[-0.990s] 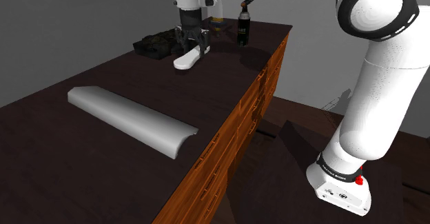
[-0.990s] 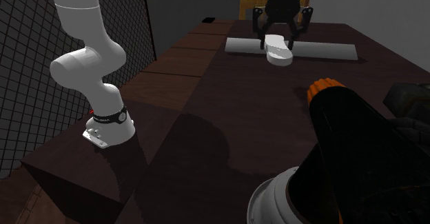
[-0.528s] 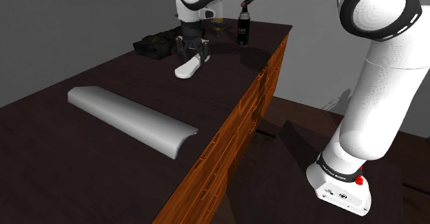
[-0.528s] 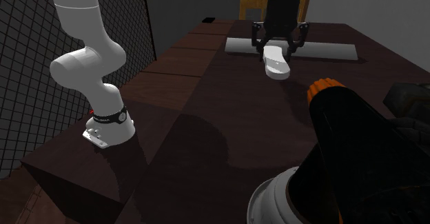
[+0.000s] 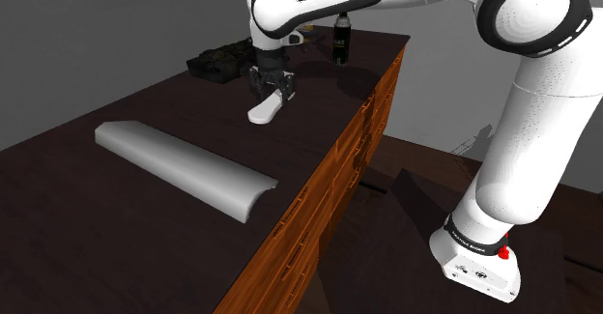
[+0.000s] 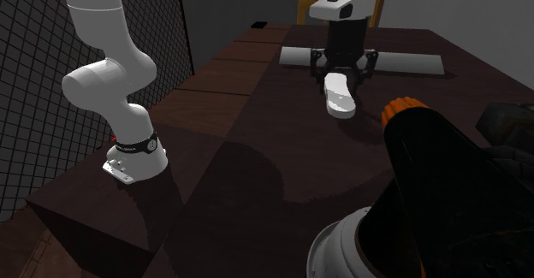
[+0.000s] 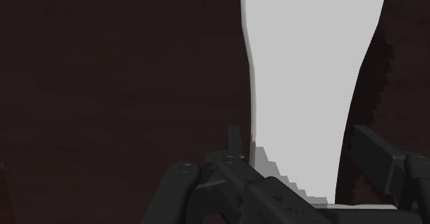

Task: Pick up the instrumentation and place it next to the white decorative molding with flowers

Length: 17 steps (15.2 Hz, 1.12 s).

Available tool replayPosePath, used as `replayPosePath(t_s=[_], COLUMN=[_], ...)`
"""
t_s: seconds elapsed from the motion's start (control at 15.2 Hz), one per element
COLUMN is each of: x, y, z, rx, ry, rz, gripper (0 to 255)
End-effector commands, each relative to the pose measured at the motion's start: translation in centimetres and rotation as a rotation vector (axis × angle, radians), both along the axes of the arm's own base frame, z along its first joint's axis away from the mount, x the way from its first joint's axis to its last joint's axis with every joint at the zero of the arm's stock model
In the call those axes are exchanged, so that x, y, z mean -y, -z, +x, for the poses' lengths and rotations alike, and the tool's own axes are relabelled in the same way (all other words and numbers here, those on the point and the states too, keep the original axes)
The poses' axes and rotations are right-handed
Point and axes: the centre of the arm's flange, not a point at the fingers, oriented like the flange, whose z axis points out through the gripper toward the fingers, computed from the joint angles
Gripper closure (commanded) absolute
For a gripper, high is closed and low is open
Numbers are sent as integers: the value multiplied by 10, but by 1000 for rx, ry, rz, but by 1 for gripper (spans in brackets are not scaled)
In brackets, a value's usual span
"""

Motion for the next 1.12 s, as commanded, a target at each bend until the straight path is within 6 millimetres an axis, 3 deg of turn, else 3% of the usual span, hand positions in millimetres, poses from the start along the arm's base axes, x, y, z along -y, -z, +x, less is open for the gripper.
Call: replayPosePath(t_s=[0.0,0.46,0.53,0.86,1.06], x=[1,1,1,1,2], y=[6,6,6,6,-33], z=[0,0,0,0,-1], rx=[1,1,1,1,1], ry=[0,0,0,0,0], rz=[0,0,0,0,0], gripper=[255,255,0,0,0])
